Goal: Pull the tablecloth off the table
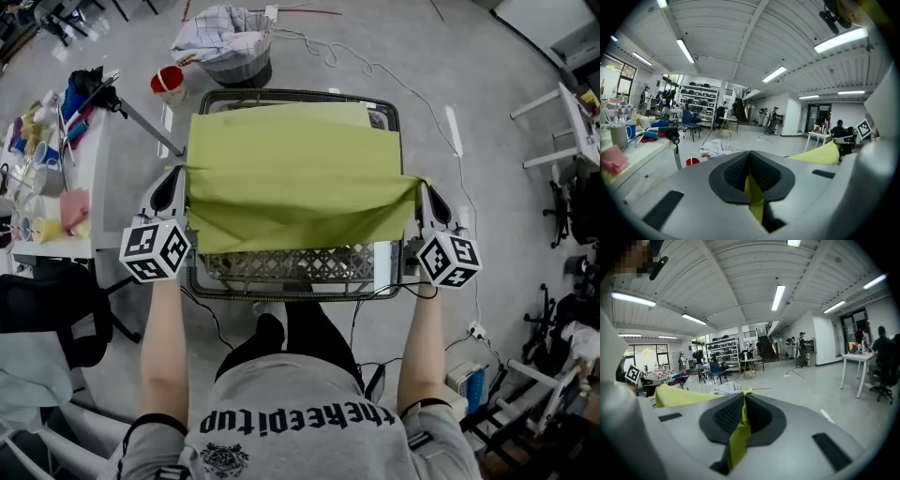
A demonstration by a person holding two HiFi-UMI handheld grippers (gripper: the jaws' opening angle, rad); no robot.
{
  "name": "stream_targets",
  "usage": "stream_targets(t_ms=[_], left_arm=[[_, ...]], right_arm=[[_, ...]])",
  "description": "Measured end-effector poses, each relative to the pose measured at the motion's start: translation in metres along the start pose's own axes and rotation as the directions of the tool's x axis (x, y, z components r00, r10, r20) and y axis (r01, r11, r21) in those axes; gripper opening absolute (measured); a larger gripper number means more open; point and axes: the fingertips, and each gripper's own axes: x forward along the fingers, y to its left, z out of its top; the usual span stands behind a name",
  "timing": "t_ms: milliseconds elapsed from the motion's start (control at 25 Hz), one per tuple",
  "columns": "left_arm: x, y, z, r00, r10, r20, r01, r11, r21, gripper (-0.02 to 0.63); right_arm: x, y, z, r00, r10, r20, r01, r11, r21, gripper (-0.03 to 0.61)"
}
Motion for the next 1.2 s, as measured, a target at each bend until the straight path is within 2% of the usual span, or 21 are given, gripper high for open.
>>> stream_targets(t_ms=[1200], left_arm=[[0.146, 0.035, 0.005, 0.993, 0.099, -0.064, -0.098, 0.995, 0.016, 0.017]], right_arm=[[0.157, -0.044, 0.008, 0.995, 0.072, -0.076, -0.072, 0.997, 0.005, 0.017]])
